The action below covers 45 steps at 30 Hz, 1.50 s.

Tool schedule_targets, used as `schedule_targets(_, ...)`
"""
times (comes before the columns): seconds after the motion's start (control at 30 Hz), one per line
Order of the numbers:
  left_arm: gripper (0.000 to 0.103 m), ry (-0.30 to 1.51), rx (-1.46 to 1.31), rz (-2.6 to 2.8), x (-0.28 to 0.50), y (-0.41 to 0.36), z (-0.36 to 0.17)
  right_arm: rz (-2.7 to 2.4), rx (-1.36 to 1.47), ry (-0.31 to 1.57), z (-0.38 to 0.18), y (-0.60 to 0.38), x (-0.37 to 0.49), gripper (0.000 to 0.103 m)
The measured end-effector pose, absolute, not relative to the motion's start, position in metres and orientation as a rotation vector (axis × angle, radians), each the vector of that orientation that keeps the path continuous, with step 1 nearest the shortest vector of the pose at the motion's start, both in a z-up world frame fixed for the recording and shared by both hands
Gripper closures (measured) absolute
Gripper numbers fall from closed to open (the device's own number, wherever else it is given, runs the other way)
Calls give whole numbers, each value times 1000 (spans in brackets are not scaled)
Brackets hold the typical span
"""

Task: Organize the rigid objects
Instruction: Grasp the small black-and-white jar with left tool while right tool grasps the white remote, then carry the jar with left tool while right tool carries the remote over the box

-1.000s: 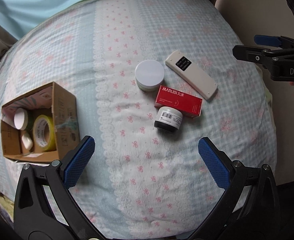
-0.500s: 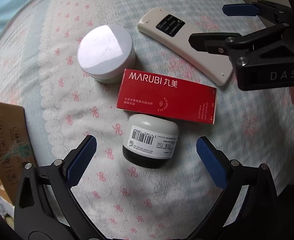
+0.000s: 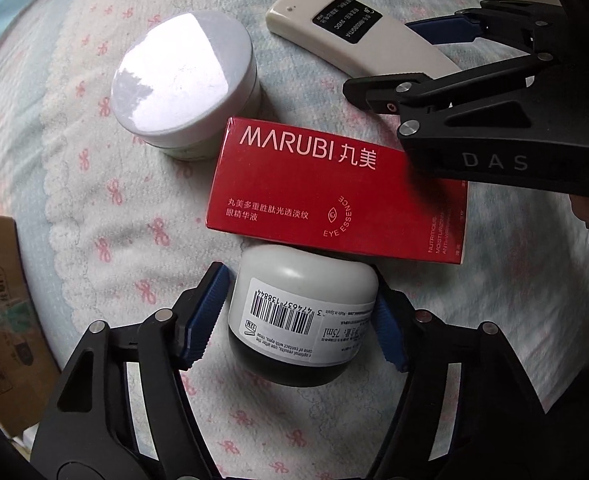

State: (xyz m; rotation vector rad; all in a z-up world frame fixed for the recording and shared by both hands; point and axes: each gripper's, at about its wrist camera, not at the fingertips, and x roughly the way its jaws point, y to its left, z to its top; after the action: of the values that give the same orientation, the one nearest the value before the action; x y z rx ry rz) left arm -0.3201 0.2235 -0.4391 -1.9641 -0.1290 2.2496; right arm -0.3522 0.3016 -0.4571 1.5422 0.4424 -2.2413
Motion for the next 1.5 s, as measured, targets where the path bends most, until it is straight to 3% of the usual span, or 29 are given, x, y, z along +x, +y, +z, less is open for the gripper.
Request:
schedule_targets(0.1,47,-125,-1960,2250,-321,225,-437,-2231,1566,492,-456,296,-354,49)
schedule_targets(0.47,48,-165,-1949,2263,-312,218,-434,-2219,1627,516,-454,292,-358,50)
schedule_targets(0.83,48,-281,-1952,2305,-300,192,-410,-2256,1676,378,-437,307,-356,50)
schedule_targets(1.5,48,-557,-1860,2476,-244,118,-288,-2384,1587,149,-300,285,-323,50)
